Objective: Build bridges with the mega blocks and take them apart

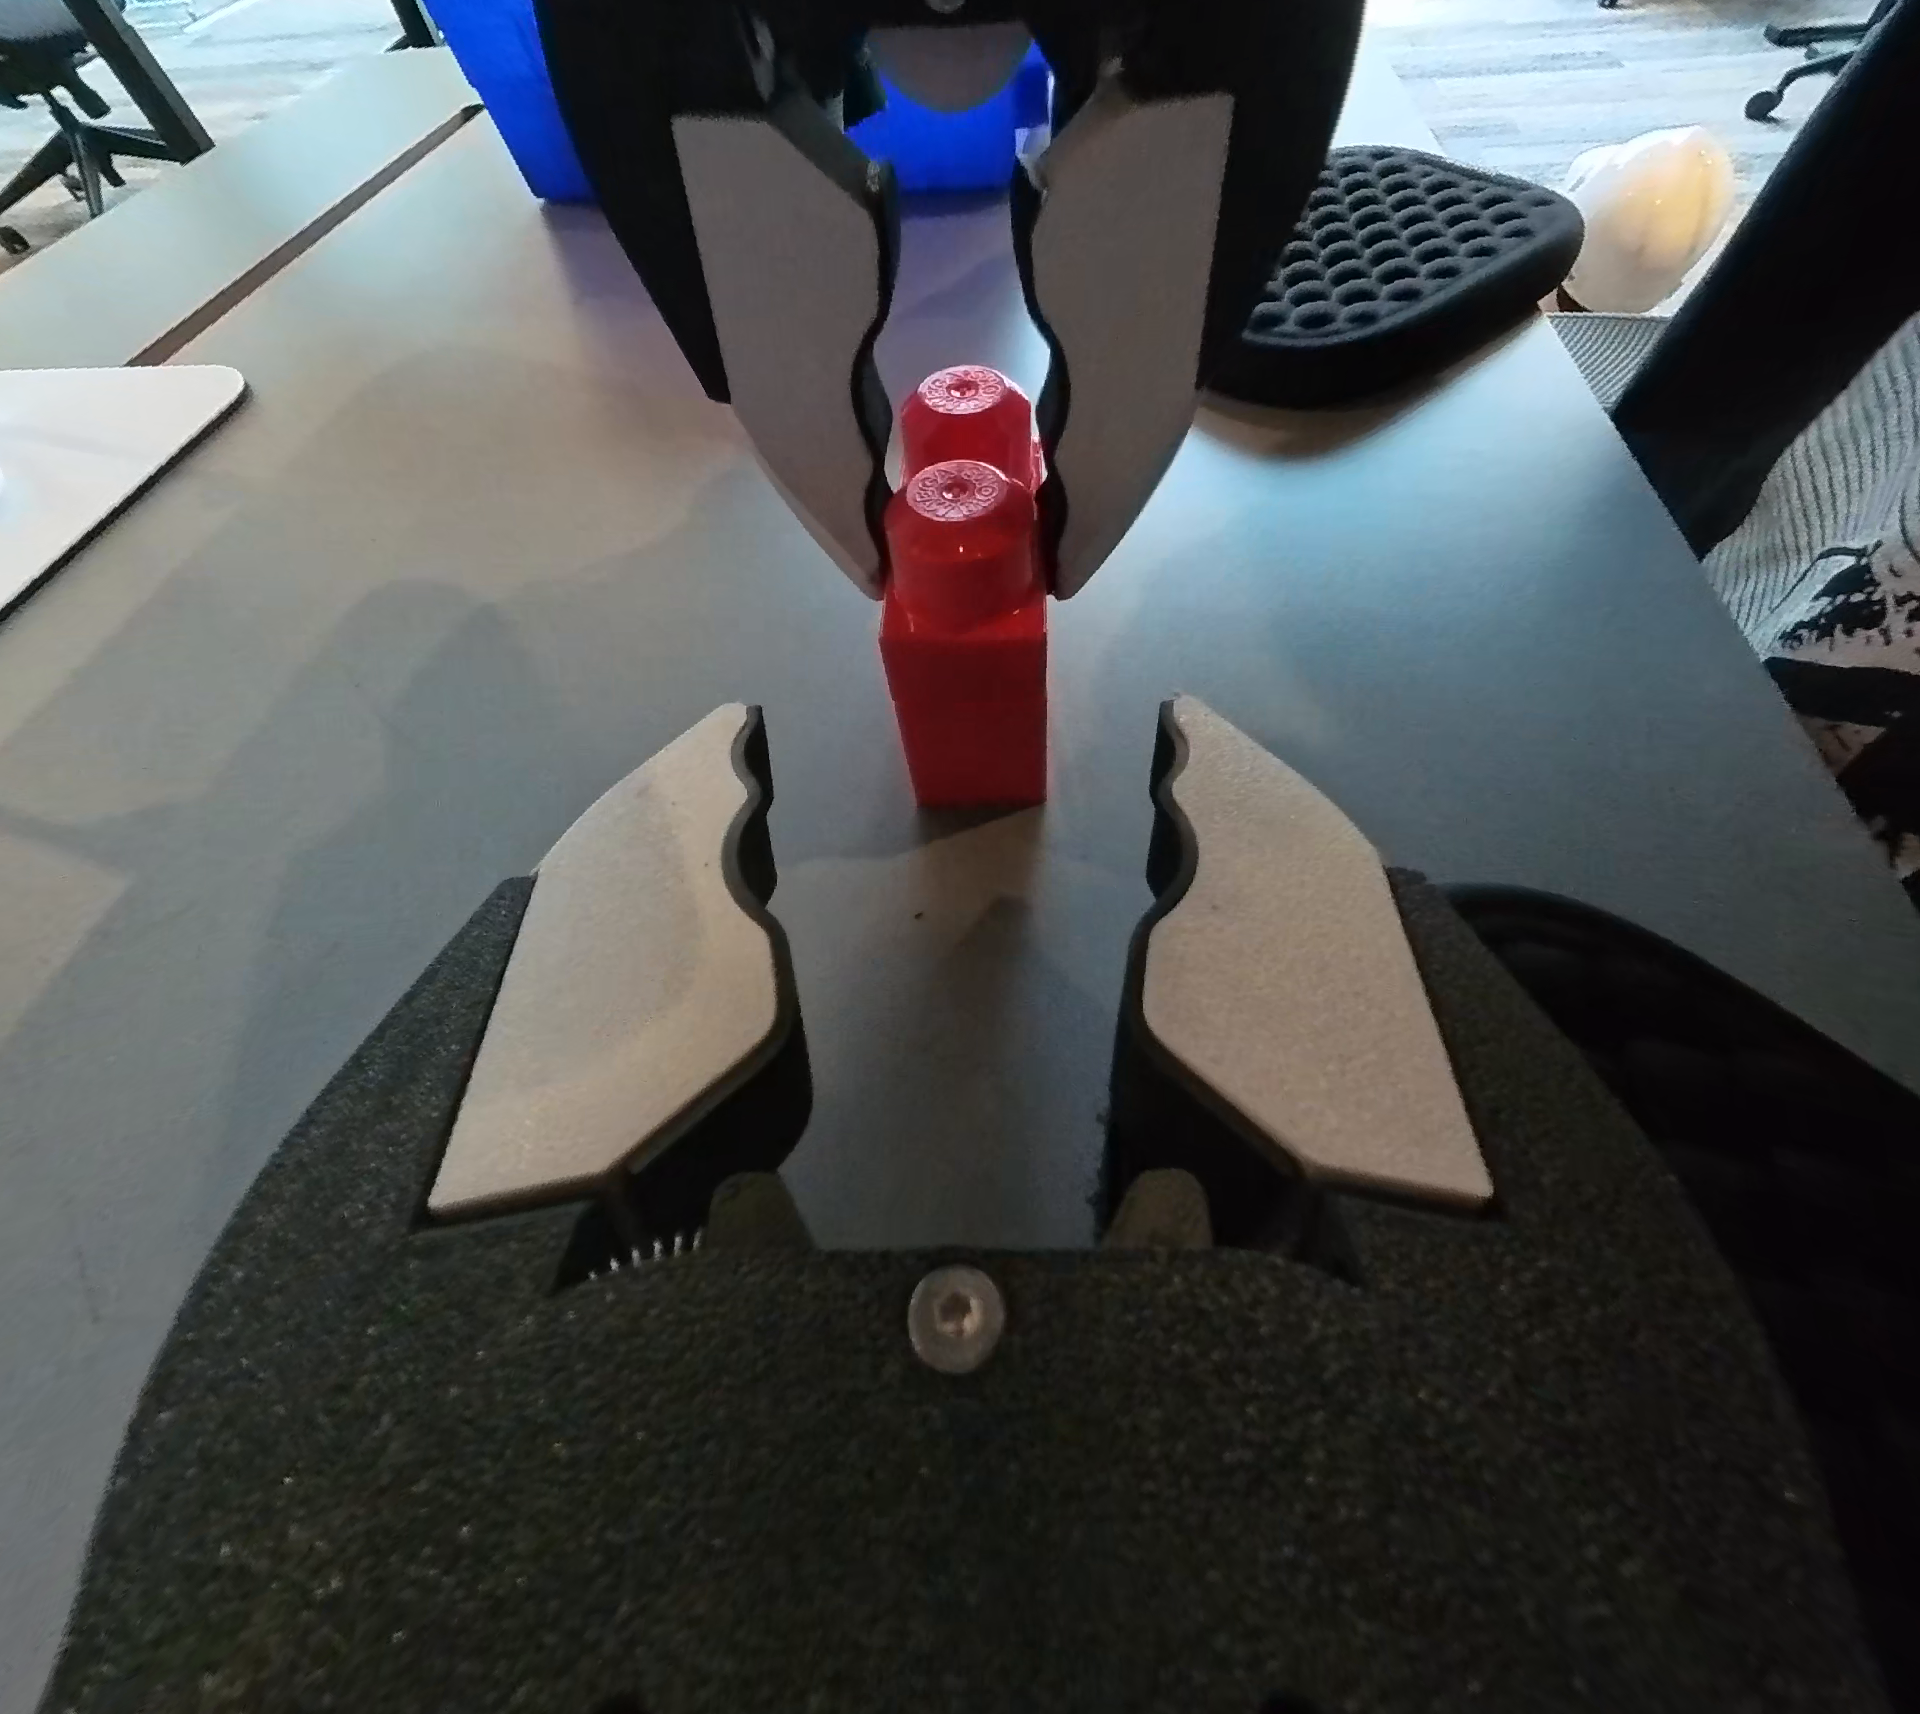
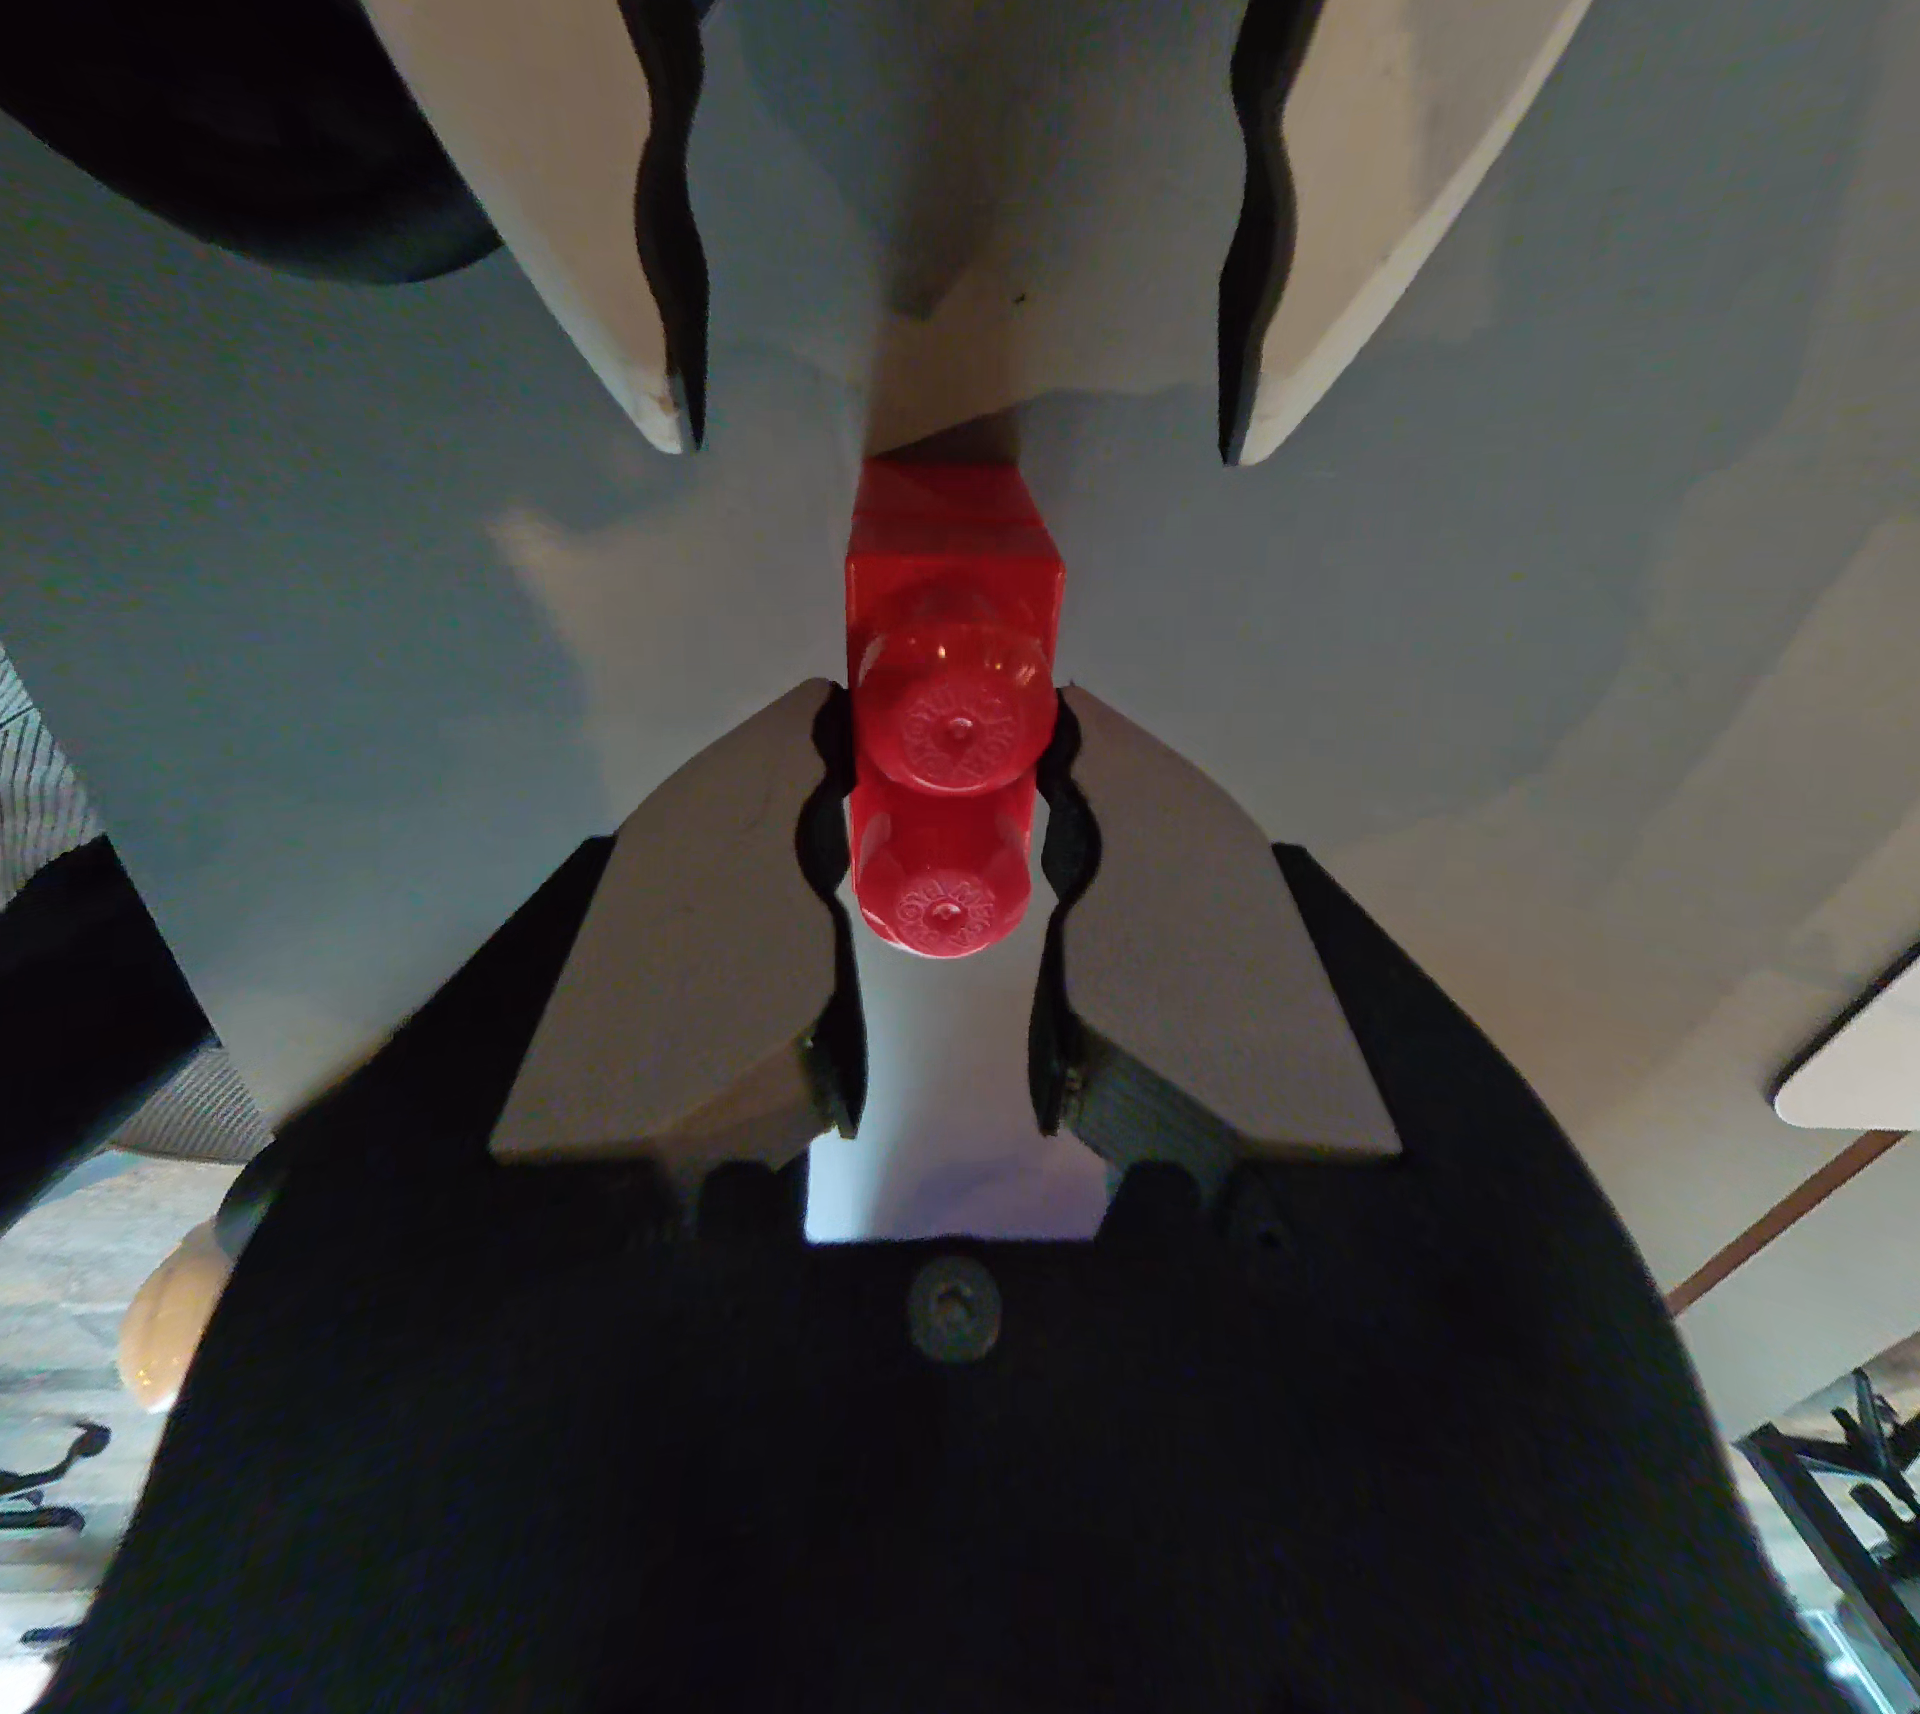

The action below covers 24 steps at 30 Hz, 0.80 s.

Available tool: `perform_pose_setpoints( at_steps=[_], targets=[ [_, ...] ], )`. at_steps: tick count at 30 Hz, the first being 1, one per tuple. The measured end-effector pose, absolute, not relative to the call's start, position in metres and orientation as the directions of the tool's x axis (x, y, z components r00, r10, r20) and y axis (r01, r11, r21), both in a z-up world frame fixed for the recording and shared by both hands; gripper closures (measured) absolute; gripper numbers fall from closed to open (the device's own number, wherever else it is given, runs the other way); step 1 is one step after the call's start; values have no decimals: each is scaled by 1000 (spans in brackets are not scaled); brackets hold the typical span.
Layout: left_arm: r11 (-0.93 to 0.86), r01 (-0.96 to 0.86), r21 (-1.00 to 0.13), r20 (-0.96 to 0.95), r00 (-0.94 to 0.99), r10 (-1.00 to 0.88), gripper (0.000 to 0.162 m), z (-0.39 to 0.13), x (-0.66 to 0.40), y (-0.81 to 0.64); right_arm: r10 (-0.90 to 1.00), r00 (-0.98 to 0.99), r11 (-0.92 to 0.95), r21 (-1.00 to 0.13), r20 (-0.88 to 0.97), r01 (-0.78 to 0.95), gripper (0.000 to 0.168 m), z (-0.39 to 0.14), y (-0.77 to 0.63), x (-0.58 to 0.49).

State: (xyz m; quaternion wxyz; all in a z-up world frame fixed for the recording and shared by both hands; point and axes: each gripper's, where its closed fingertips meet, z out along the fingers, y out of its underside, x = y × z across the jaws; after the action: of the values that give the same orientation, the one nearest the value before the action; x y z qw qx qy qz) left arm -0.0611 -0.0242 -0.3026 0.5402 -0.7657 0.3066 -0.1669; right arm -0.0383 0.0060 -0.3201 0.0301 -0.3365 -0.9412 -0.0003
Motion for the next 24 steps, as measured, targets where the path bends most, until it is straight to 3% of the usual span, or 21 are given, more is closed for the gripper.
perform_pose_setpoints(
  at_steps=[15, 24],
  targets=[
    [-213, -315, -925, -105, 750, -653, 92, -304, -59, -25, 626, -777, 780, -43, 59, 625, 133, -322, 6, -40],
    [-184, -245, -952, -75, 769, -635, 93, -293, -65, -26, 702, -711, 707, -149, 36, 691, 134, -297, 17, -43]
  ],
)
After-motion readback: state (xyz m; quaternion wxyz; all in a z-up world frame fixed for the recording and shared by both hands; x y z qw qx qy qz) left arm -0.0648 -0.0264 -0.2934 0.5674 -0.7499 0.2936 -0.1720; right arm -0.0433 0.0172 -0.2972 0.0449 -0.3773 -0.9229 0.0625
